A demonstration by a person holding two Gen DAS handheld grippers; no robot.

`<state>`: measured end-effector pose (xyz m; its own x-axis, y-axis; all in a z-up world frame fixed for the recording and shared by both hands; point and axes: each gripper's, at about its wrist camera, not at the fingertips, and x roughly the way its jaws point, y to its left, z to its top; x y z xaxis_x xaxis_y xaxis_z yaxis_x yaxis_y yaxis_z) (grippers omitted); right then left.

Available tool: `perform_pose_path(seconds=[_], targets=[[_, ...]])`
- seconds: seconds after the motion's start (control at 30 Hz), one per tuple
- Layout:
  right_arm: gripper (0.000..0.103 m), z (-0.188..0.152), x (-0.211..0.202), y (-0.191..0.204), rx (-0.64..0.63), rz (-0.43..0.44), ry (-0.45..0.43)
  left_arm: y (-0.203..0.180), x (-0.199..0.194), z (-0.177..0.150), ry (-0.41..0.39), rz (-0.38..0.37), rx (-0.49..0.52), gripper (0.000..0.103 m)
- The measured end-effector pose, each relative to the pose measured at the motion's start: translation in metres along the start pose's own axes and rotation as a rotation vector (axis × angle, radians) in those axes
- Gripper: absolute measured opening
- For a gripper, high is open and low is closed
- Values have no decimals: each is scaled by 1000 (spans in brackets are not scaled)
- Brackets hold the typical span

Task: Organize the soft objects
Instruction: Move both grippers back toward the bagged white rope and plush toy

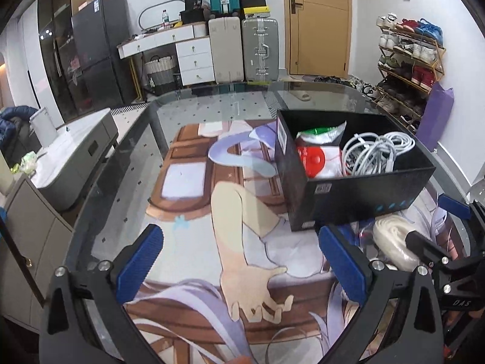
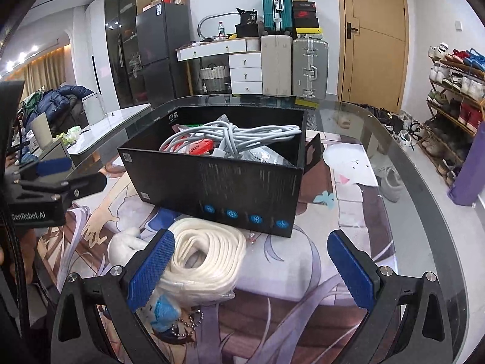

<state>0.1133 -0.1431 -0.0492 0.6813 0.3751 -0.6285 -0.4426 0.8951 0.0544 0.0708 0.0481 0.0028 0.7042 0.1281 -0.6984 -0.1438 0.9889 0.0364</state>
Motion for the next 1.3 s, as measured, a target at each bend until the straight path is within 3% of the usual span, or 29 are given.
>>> perform_pose_path(seconds=[0.43,0.67,0.8,1.1,1.3], targets=[[102,-2,-19,-8,39,32,3,-2,-1,-13,31,-119,-46,103],[102,6,-8,12,9,72,45,-4,-3,-16,35,-121,-44,103],[102,8,9,20,-6,70,113,-1,-5,-17,38,-119,-51,103],[102,3,19,-5,67,46,208,-3,-9,-17,39,-129,-35,103],[102,2,21,-16,63,46,210,-11,-10,-16,49,-145,-22,103]])
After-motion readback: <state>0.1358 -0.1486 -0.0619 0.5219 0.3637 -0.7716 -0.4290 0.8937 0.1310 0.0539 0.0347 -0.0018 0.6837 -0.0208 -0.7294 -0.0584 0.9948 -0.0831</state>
